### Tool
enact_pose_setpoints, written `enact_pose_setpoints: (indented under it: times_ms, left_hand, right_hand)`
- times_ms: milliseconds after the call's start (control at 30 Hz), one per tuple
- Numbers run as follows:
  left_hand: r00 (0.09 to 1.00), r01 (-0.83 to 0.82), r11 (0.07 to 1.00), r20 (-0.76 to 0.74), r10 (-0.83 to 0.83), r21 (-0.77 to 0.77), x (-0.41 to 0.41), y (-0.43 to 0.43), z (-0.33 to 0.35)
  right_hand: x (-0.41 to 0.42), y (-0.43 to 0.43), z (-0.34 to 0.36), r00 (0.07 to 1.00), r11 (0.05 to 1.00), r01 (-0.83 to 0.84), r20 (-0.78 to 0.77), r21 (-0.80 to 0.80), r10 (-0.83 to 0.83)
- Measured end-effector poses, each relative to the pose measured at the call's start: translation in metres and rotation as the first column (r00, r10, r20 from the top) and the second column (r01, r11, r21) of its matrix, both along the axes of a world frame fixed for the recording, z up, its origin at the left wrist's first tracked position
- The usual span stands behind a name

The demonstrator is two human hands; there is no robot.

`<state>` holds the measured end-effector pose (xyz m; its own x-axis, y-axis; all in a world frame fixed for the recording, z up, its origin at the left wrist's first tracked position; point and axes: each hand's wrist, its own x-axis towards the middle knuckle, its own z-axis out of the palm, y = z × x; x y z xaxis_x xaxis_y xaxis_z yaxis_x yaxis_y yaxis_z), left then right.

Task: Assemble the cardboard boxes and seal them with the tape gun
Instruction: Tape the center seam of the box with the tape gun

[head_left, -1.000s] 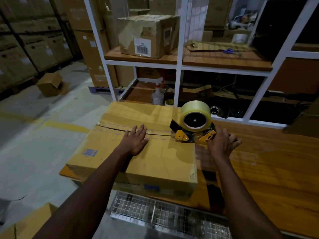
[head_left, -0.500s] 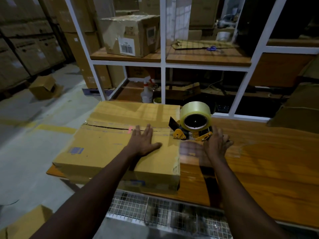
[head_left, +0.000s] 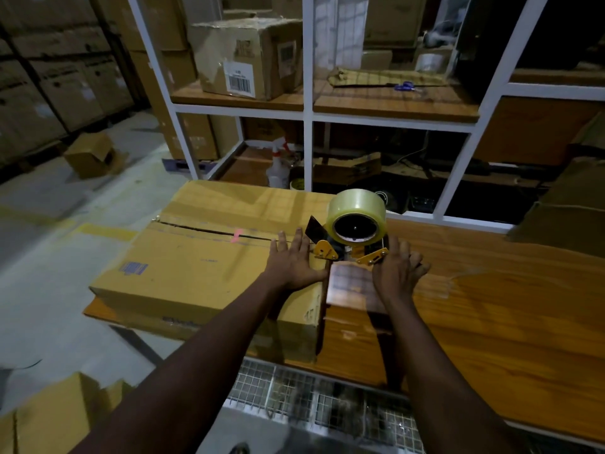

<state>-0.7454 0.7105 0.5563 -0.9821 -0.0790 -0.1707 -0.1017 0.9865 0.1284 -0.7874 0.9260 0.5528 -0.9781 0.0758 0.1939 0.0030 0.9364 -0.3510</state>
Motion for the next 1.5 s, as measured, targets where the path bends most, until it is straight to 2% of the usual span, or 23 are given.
enact_pose_setpoints:
  times_ms: [167,433,600,767,967,1200,1367,1500]
  left_hand:
    - [1.0,0.023,1.0,-0.008,-0.022,0.019,0.001,-0.016,-0.001]
    - [0.999,0.036,0.999,0.014,-0.036,-0.028,0.001,-0.02,0.0]
    - [0.999,0.045,0.999,0.024,-0.044,-0.028,0.0,-0.021,0.0]
    - [0.998,0.064,0.997,0.02,-0.063,-0.045,0.001,-0.019,0.0]
    - [0.994,0.1,0.994,0.057,-0.098,-0.039,0.0,-0.019,0.001]
    - [0.992,0.104,0.994,0.071,-0.102,-0.03,-0.001,-0.019,0.001]
    - [0.993,0.101,0.995,0.064,-0.1,-0.012,0.0,-0.018,0.002]
    - [0.994,0.103,0.995,0.047,-0.102,-0.001,0.002,-0.018,0.002]
  right_hand:
    - [0.006,-0.003,-0.008,1.0,1.0,0.002,-0.014,-0.001,-0.002]
    - [0.006,0.039,-0.033,0.998,0.997,0.06,-0.029,-0.055,-0.062]
    - [0.006,0.048,-0.052,0.995,0.996,0.09,0.036,-0.016,-0.089]
    - [0.013,0.013,-0.06,0.99,0.996,0.075,0.117,0.05,-0.08]
    - [0.02,0.0,-0.071,0.983,0.995,0.103,0.153,0.008,-0.103]
    - [0.028,-0.006,-0.057,0.959,0.991,0.088,0.278,-0.1,-0.058]
    - [0.042,-0.009,-0.054,0.959,0.982,0.092,0.281,-0.167,-0.042]
    - [0.045,-0.01,-0.058,0.939,0.964,0.079,0.344,-0.252,0.013]
